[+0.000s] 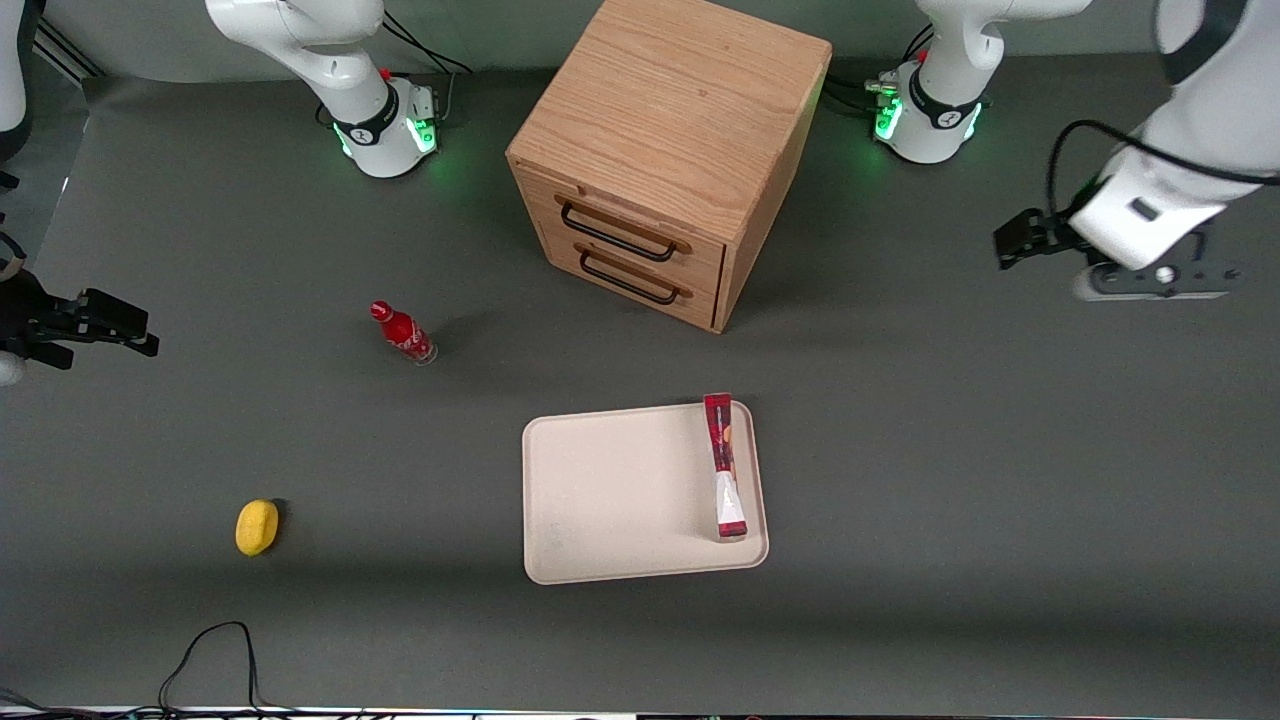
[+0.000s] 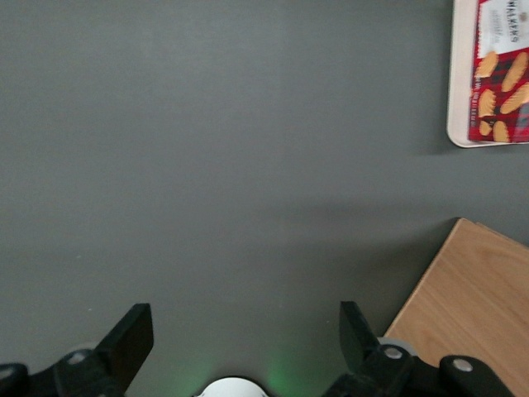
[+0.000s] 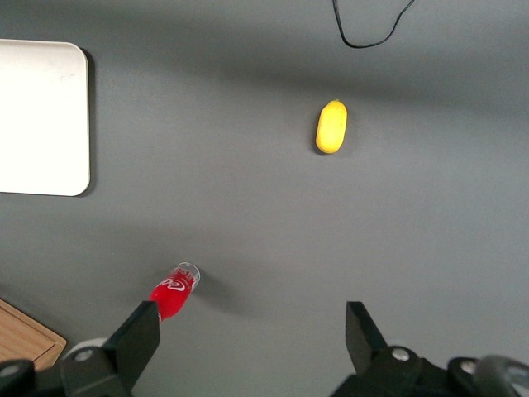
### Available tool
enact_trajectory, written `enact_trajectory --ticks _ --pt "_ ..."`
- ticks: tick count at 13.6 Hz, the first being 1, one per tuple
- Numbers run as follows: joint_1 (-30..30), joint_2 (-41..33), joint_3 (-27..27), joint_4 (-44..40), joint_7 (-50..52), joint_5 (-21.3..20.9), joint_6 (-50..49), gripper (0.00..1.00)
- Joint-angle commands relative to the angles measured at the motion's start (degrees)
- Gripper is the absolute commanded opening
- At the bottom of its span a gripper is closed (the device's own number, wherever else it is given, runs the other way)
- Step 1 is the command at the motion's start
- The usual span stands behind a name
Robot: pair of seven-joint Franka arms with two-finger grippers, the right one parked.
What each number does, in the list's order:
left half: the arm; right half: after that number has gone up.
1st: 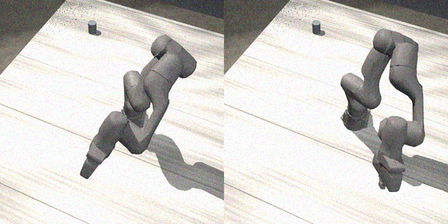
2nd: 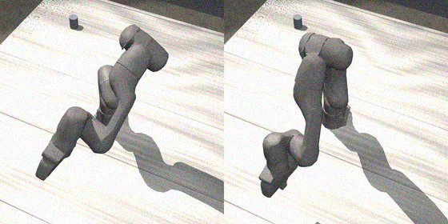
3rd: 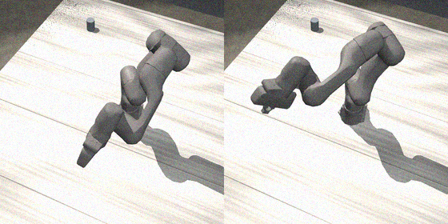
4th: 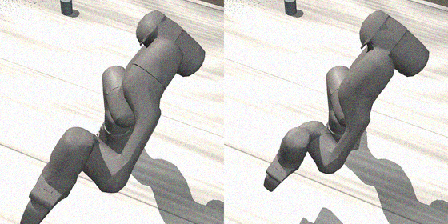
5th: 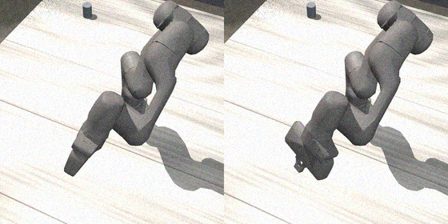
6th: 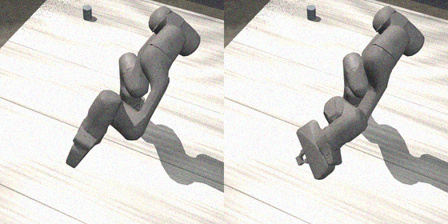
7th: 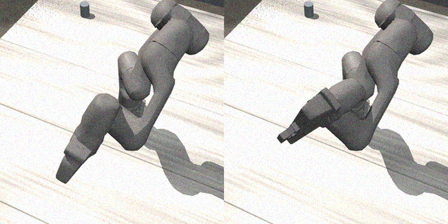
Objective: Place red cookie box on tray
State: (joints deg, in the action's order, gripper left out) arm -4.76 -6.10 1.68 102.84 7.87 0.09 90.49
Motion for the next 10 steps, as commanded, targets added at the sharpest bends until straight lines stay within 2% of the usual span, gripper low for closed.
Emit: enact_trajectory --ticks 1,3,10 --pt "-4.9 -1.63 -7.64 2.28 -1.45 -2.01 -0.31 1.0" --pt "-4.64 -1.37 -7.92 1.84 -1.45 -4.92 -0.57 1.0" --pt "-4.46 -1.45 -8.36 0.78 -3.91 -5.02 -2.86 1.0"
